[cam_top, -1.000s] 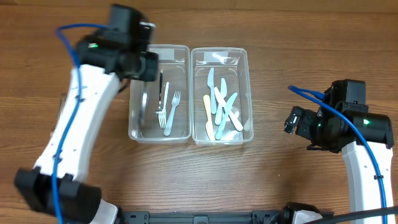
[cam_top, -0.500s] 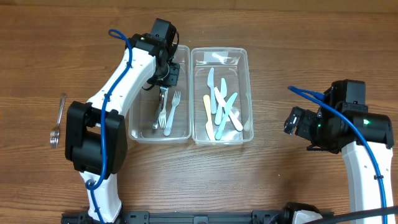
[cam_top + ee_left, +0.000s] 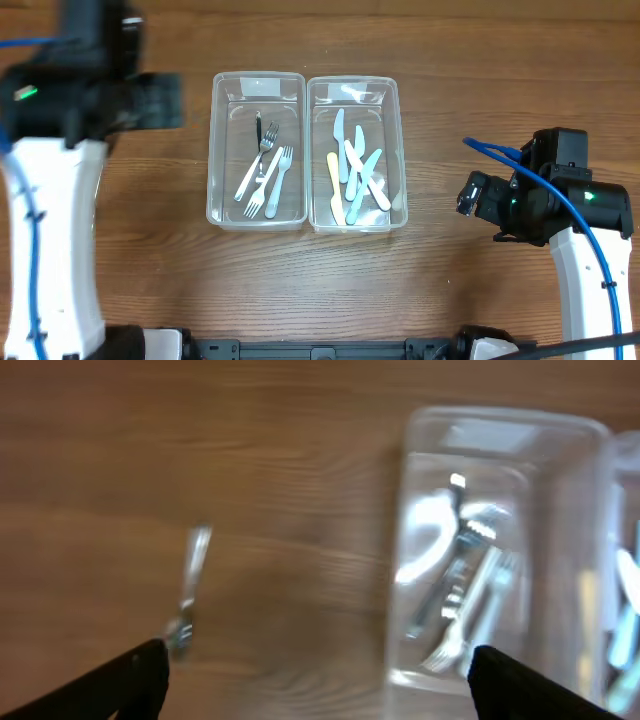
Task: Pack container
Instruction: 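Grasp the last metal fork with the left gripper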
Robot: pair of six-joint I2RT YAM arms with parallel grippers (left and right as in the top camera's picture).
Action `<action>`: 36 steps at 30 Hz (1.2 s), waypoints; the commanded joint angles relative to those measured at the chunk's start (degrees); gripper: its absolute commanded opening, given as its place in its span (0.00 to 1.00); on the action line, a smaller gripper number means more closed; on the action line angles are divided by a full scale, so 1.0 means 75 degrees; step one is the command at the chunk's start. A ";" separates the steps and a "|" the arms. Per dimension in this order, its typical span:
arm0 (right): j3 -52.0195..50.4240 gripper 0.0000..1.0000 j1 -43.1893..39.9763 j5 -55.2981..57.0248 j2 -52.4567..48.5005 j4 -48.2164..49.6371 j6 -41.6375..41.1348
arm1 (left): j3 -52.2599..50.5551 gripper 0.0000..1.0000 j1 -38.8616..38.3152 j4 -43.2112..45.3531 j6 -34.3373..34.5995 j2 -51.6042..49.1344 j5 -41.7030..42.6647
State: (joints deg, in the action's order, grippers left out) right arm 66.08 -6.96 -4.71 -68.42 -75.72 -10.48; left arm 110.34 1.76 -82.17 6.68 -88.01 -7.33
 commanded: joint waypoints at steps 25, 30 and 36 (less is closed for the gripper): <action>0.0009 1.00 0.0032 -0.0067 0.0050 0.0006 0.0035 | -0.6210 1.00 0.4170 0.4934 -0.3264 -0.1606 0.1309; 0.0012 1.00 0.0032 -0.0047 0.0050 0.0029 0.0035 | -0.6213 1.00 0.4395 0.5091 -0.3264 -0.1612 0.0956; 0.0009 1.00 0.0032 -0.0044 0.0050 0.0032 0.0058 | -0.6216 0.98 0.4683 0.5144 -0.3328 -0.2011 0.1262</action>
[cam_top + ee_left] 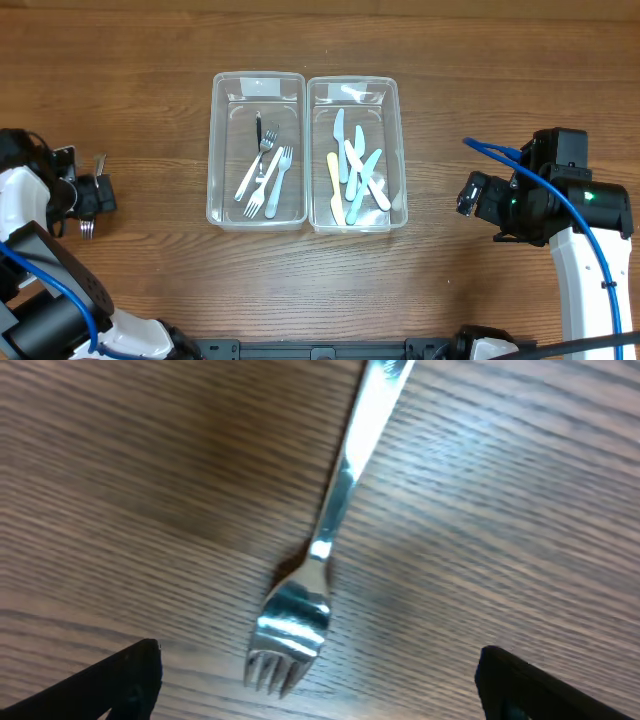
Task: Pack container
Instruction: 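Grasp the last metal fork with the left gripper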
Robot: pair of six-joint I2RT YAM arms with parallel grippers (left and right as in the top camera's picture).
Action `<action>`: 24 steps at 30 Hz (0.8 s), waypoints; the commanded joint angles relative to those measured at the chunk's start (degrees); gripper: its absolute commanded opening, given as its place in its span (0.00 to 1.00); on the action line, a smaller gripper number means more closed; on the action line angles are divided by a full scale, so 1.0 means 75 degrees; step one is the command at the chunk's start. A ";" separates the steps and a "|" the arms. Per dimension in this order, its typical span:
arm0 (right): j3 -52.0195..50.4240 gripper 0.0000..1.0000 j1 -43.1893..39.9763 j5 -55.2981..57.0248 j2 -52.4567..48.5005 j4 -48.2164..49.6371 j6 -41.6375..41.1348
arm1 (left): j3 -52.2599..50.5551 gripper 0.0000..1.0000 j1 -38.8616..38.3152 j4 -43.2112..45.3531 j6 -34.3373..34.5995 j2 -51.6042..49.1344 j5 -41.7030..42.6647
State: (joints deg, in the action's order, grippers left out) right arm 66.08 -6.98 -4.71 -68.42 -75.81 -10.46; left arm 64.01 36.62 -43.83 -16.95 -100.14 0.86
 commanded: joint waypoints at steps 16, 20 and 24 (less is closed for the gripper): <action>0.0009 1.00 0.0035 -0.0041 0.0050 0.0012 0.0061 | -0.0035 0.63 0.0035 0.0358 -0.0111 -0.1384 0.0294; 0.0009 1.00 0.0035 -0.0041 0.0050 0.0012 0.0058 | -0.0038 0.34 0.0035 0.0254 -0.0082 -0.1384 0.0294; 0.0009 1.00 0.0035 -0.0041 0.0050 0.0012 0.0061 | -0.0038 0.29 0.0017 0.0201 -0.0082 -0.1384 0.0297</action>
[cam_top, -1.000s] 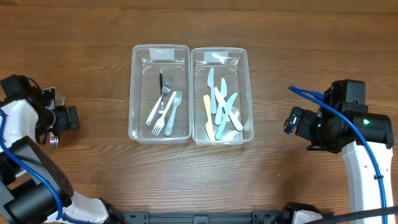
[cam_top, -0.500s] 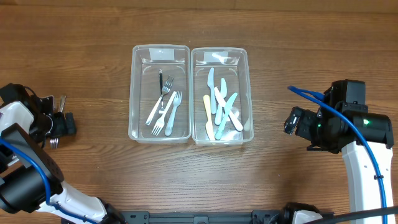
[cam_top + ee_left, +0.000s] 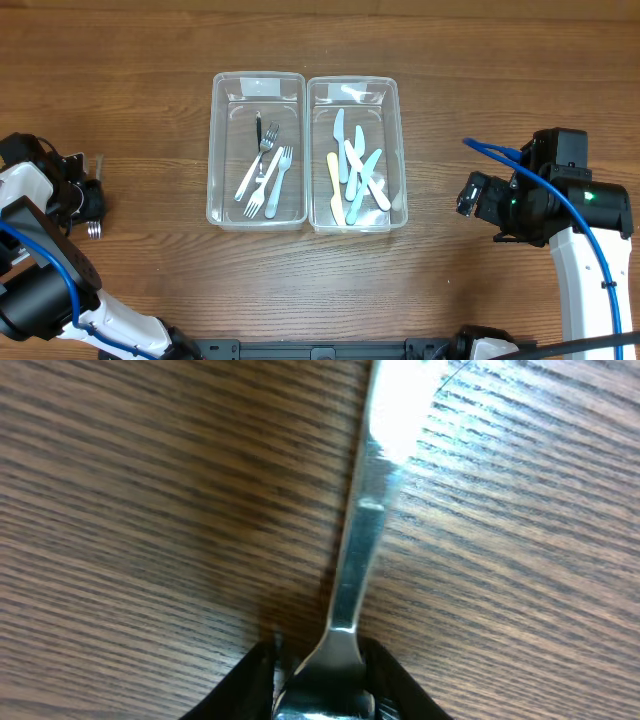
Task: Pack container
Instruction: 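Grasp the last metal fork with the left gripper, then place the metal fork into the left container and release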
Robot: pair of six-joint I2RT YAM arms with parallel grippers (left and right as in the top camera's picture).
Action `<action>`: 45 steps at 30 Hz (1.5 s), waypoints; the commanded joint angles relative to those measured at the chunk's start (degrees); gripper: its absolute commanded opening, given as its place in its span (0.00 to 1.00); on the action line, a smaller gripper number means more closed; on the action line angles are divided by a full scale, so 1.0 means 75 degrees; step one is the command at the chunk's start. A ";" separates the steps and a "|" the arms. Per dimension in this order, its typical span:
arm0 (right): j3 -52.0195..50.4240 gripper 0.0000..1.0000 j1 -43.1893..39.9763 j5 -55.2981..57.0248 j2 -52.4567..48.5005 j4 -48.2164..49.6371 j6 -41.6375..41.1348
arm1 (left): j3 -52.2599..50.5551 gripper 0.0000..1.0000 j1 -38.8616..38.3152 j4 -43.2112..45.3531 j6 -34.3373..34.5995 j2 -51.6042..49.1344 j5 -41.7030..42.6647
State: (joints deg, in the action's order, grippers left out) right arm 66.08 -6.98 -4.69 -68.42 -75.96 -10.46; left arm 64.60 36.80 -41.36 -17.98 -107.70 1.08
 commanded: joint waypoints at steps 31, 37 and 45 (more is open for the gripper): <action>0.0009 1.00 0.0035 0.0006 0.0050 0.0440 0.0055 | 0.2707 0.04 -0.6598 -0.2020 0.4022 0.2780 -0.0504; 0.0009 1.00 0.0035 0.0006 0.0050 0.0428 0.0055 | 0.2707 0.04 -0.7361 -0.1501 0.4199 0.0816 -0.0449; 0.0009 1.00 0.0035 0.0009 0.0050 0.0425 0.0055 | 0.2713 0.57 -0.7361 -0.1239 0.4197 -0.0819 -0.0166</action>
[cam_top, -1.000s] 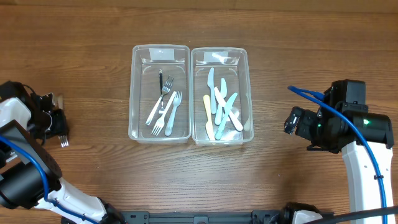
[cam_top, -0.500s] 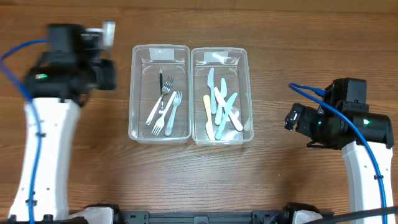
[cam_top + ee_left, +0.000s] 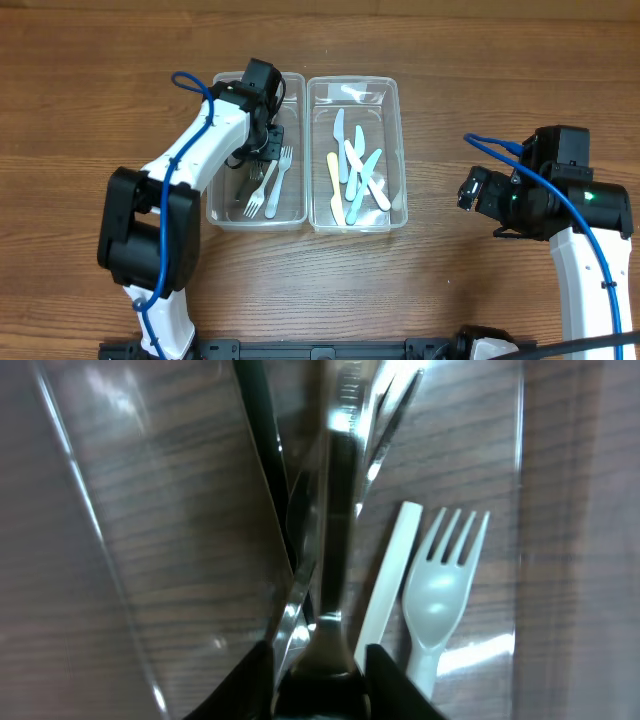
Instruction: Pack container
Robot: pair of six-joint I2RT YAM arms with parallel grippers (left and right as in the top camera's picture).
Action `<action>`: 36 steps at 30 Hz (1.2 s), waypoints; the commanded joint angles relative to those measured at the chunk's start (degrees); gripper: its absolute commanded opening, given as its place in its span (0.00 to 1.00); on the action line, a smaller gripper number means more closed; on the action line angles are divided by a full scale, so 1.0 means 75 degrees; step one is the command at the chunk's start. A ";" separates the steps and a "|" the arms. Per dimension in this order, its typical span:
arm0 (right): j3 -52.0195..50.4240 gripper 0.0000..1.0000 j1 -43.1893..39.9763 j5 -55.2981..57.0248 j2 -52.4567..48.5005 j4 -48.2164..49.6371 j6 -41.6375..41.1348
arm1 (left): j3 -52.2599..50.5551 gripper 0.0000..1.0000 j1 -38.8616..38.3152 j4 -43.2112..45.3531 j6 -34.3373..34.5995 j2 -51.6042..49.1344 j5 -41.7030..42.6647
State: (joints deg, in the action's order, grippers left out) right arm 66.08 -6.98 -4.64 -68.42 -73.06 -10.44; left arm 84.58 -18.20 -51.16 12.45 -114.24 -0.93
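Note:
My left gripper is down inside the left clear container, shut on the neck of a metal fork. The fork's handle points away from the wrist camera, over other metal cutlery and beside a white plastic fork. Several forks lie in this container. The right clear container holds several pastel plastic knives. My right gripper hovers right of the containers with nothing seen in it; its jaws are too small to read.
The two containers stand side by side in the middle of the wooden table. The left arm reaches in from the lower left across the table. A blue cable loops off the right arm.
My left gripper was at the table's far left edge, shut on the metal fork lying on the wood. Now it is inside the left container with the fork still held. The right arm has stayed put.
First my left gripper stood open high over the table, the metal fork lying left of the containers. Then it was low over the fork, still open. Then it was shut on the fork's neck. Now the fork is held inside the left container.

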 commanded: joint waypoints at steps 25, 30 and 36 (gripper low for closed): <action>-0.0201 1.00 0.0076 0.1145 0.0909 0.4744 0.0965 | 0.0839 1.00 0.1361 -0.0175 -0.1139 0.4526 -0.1751; -0.1236 1.00 0.0638 0.1134 0.2725 0.4351 0.0935 | -0.0968 1.00 0.1361 0.0527 -0.0968 0.6679 -0.2130; -0.2186 1.00 0.1795 0.1973 0.4890 0.2771 0.0157 | -0.3727 1.00 0.1358 0.1320 -0.0947 0.9941 -0.2221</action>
State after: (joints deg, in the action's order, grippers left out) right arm 51.68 3.99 4.84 -37.71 -46.92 -5.08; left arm 66.00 -8.14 -42.65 4.71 -50.02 -16.14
